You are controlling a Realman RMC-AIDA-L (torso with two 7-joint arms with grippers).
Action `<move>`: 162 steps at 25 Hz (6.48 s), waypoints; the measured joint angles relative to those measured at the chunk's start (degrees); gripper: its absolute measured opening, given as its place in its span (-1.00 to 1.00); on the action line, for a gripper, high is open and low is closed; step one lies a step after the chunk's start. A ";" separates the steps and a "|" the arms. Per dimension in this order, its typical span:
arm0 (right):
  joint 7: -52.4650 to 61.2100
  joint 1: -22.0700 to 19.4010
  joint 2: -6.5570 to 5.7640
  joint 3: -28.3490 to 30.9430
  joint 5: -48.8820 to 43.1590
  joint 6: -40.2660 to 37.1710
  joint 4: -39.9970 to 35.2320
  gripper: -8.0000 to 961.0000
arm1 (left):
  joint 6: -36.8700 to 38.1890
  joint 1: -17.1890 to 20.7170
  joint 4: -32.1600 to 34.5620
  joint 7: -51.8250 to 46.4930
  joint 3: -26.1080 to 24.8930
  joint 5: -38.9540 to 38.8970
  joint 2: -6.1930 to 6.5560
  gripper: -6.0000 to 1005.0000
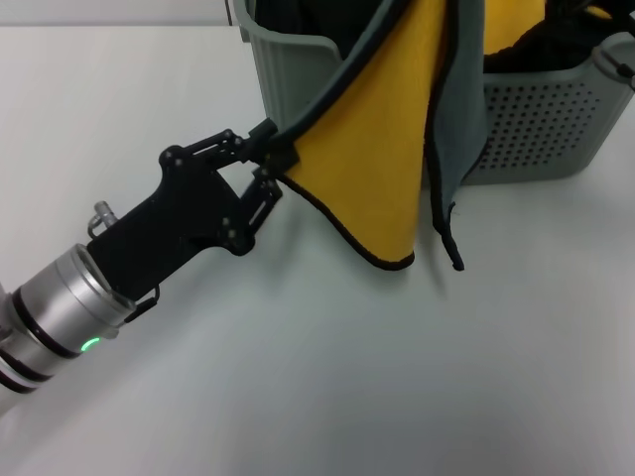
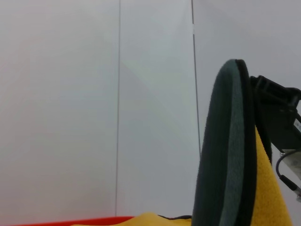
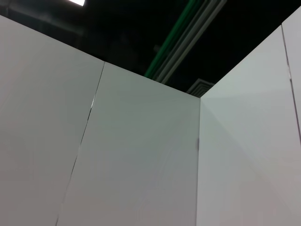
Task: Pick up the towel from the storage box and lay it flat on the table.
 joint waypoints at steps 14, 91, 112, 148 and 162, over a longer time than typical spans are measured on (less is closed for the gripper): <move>1.35 -0.19 -0.04 0.60 -2.55 0.44 0.60 -0.81 | 4.48 0.08 0.39 -1.58 0.02 -0.50 0.64 -0.94; 27.60 -5.78 3.37 5.08 -35.50 33.66 8.38 -0.69 | -31.28 -0.97 14.68 -19.41 -2.34 20.80 4.68 -0.94; 28.26 -5.56 3.52 7.45 -35.33 37.34 8.38 -0.66 | -39.64 3.46 23.11 -3.08 -2.34 20.48 0.58 -0.94; 16.52 -16.49 0.30 18.40 -36.43 -0.94 6.18 0.47 | -19.84 9.37 22.41 -11.05 -4.02 11.66 3.30 0.46; 6.76 -10.34 -0.96 18.35 -44.78 -17.69 6.00 0.76 | 8.39 9.17 20.43 -18.92 -4.52 14.58 5.39 0.44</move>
